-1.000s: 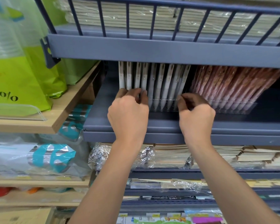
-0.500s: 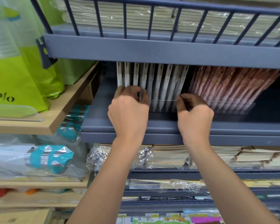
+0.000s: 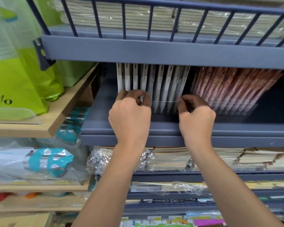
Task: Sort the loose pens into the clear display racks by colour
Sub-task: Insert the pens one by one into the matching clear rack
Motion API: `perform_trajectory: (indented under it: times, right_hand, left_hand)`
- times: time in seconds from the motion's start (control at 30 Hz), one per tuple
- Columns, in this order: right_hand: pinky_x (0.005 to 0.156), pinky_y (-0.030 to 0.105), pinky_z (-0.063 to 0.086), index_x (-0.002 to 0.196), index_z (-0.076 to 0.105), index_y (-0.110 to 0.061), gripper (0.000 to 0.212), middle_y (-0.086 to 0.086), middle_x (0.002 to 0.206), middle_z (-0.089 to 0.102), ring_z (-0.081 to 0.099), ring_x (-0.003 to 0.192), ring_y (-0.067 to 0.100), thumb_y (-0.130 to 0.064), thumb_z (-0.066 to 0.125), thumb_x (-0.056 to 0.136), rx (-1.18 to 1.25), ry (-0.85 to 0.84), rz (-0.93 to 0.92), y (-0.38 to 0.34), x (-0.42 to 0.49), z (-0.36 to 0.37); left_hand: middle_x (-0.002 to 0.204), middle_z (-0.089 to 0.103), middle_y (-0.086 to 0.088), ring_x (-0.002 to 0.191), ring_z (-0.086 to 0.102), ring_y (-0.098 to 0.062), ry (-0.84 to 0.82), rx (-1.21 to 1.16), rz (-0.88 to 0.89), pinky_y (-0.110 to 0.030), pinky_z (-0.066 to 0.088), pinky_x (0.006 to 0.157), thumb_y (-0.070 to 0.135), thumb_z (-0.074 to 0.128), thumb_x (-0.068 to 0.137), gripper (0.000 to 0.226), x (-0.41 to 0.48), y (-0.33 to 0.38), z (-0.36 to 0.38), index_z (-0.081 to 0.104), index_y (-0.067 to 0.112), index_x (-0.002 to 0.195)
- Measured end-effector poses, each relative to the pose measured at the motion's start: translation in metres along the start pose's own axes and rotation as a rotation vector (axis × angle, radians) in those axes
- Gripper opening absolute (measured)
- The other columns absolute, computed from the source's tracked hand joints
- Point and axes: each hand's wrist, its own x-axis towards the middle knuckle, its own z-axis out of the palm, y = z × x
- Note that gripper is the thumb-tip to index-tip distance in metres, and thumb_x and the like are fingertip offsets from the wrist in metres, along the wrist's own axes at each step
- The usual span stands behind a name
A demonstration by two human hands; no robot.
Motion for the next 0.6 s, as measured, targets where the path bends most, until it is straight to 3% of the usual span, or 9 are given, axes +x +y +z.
perform_trajectory:
  times: [0.17, 0.33, 0.47, 0.6]
  right_hand:
    - [0.072, 0.021, 0.044, 0.101, 0.072, -0.009, 0.018, 0.006, 0.093, 0.072, 0.064, 0.083, 0.02, -0.022, 0.064, 0.092, -0.016, 0.006, -0.016, -0.001, 0.0, 0.0]
    - [0.074, 0.024, 0.046, 0.1, 0.072, -0.009, 0.017, 0.006, 0.093, 0.072, 0.064, 0.084, 0.021, -0.021, 0.064, 0.092, -0.019, 0.009, -0.02, -0.002, 0.0, 0.0]
    - [0.072, 0.019, 0.041, 0.101, 0.072, -0.008, 0.017, 0.007, 0.094, 0.072, 0.064, 0.085, 0.021, -0.02, 0.064, 0.092, -0.018, 0.007, -0.021, -0.001, 0.0, -0.001]
    - [0.074, 0.023, 0.045, 0.101, 0.072, -0.008, 0.018, 0.007, 0.095, 0.072, 0.065, 0.085, 0.021, -0.021, 0.064, 0.092, -0.022, 0.004, -0.02, -0.002, 0.0, -0.001]
  left_hand:
    - [0.088, 0.068, -0.002, 0.068, 0.061, -0.032, -0.046, 0.005, 0.043, -0.034, 0.045, 0.059, 0.027, 0.068, 0.088, 0.012, -0.002, 0.007, 0.006, 0.079, 0.022, 0.088]
    - [0.091, 0.069, -0.003, 0.068, 0.062, -0.035, -0.033, 0.012, 0.057, -0.037, 0.05, 0.06, 0.029, 0.069, 0.089, 0.013, -0.001, 0.008, 0.009, 0.079, 0.021, 0.091]
    - [0.087, 0.066, -0.004, 0.065, 0.058, -0.035, -0.028, 0.016, 0.061, -0.032, 0.041, 0.057, 0.027, 0.068, 0.088, 0.013, -0.001, 0.007, 0.011, 0.079, 0.021, 0.087]
    - [0.082, 0.062, -0.002, 0.062, 0.055, -0.033, -0.034, 0.016, 0.058, -0.03, 0.036, 0.056, 0.026, 0.067, 0.087, 0.013, -0.001, 0.006, 0.011, 0.078, 0.02, 0.083]
